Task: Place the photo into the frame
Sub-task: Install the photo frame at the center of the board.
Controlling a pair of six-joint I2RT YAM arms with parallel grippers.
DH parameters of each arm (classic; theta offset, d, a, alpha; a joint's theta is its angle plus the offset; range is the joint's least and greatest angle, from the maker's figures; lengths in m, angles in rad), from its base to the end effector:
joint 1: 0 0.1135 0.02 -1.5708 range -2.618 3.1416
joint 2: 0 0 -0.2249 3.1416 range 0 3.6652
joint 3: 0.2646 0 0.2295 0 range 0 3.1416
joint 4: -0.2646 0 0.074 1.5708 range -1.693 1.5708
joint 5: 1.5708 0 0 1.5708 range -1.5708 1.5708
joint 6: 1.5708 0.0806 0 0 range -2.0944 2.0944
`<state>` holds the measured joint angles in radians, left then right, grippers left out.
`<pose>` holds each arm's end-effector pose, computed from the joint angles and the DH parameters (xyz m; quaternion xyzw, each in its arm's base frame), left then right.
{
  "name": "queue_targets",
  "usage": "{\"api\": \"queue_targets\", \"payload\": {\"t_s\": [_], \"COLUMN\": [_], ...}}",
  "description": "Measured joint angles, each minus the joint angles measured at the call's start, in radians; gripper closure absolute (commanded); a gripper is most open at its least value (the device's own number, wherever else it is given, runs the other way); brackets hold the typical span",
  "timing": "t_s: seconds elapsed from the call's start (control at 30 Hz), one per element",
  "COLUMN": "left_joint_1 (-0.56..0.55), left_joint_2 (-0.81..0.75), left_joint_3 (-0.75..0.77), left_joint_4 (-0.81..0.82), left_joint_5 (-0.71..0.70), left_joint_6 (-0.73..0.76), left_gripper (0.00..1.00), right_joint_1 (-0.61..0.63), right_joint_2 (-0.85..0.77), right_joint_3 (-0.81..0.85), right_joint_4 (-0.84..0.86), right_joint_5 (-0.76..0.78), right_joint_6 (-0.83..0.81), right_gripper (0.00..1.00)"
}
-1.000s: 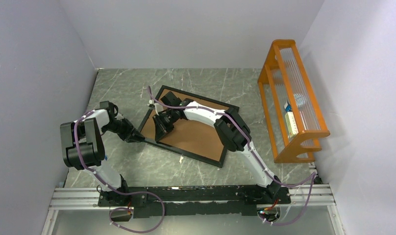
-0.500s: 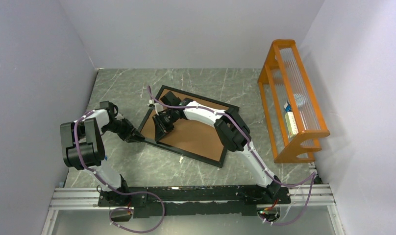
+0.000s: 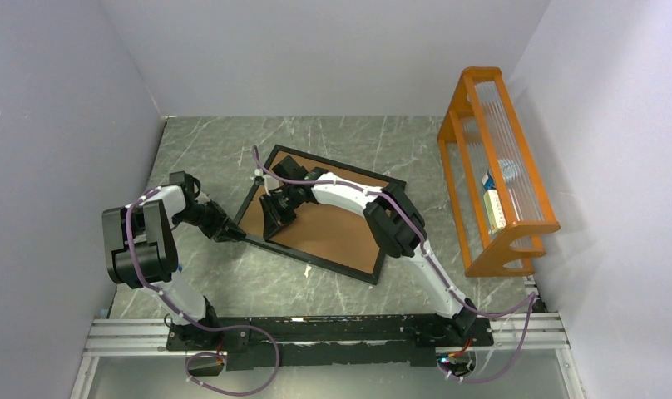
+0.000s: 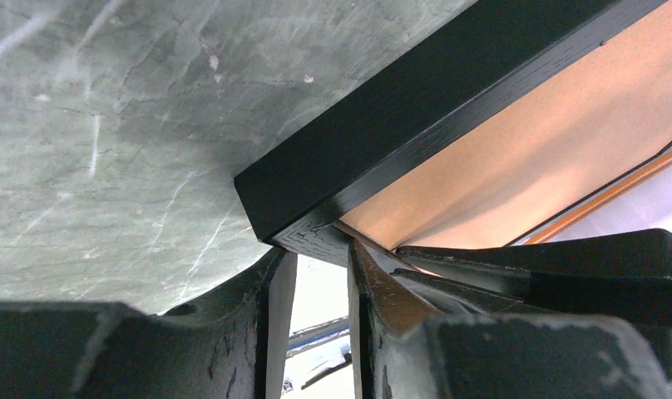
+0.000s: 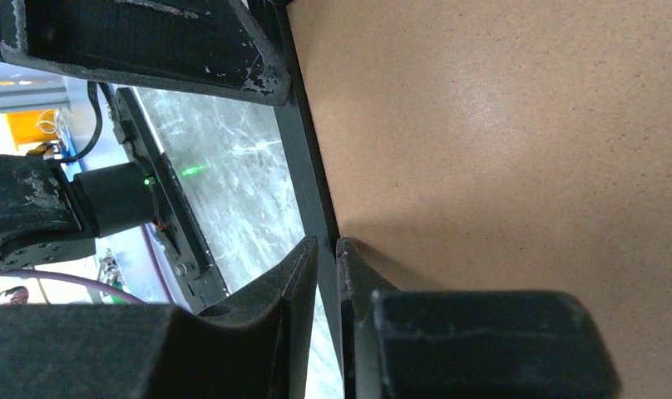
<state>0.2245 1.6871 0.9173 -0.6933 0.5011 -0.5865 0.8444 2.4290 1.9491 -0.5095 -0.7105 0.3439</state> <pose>0.2645 0.0207 0.0820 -0.3693 0.8942 -0.2529 0.0067 0.2852 0.4002 0.0986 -0.3190 0.8456 0.4266 0.0361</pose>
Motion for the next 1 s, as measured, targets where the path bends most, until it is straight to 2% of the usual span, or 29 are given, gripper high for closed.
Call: {"api": "queue_targets", "payload": {"t_s": [0.27, 0.4, 0.6, 0.77, 1.0], "left_joint_1": [-0.002, -0.002, -0.002, -0.003, -0.002], "left_joint_2": [0.003, 0.006, 0.006, 0.006, 0.043], "left_joint_3": [0.003, 0.007, 0.006, -0.010, 0.022], "left_joint_4": [-0.003, -0.008, -0.006, 0.047, 0.095], "left_joint_5": [-0.001, -0.001, -0.003, -0.006, 0.009], "left_joint_6": [0.000, 0.000, 0.000, -0.006, -0.036], "left_gripper": [0.67, 0.66, 0.54, 0.50, 0.60], "right_joint_1": [0.005, 0.005, -0.017, -0.123, -0.328], "right_joint_2": [-0.035, -0.066, -0.135, -0.196, -0.288], "right_joint_3": [-0.042, -0.072, -0.129, -0.145, -0.145], "right_joint_4": [0.052, 0.090, 0.111, 0.105, 0.094], "right_joint_5": [0.094, 0.183, 0.355, 0.426, 0.568], "right_joint_6": [0.009, 0.014, 0.012, 0.023, 0.042], "right_gripper": [0.78, 0.73, 0.64, 0.57, 0.49]}}
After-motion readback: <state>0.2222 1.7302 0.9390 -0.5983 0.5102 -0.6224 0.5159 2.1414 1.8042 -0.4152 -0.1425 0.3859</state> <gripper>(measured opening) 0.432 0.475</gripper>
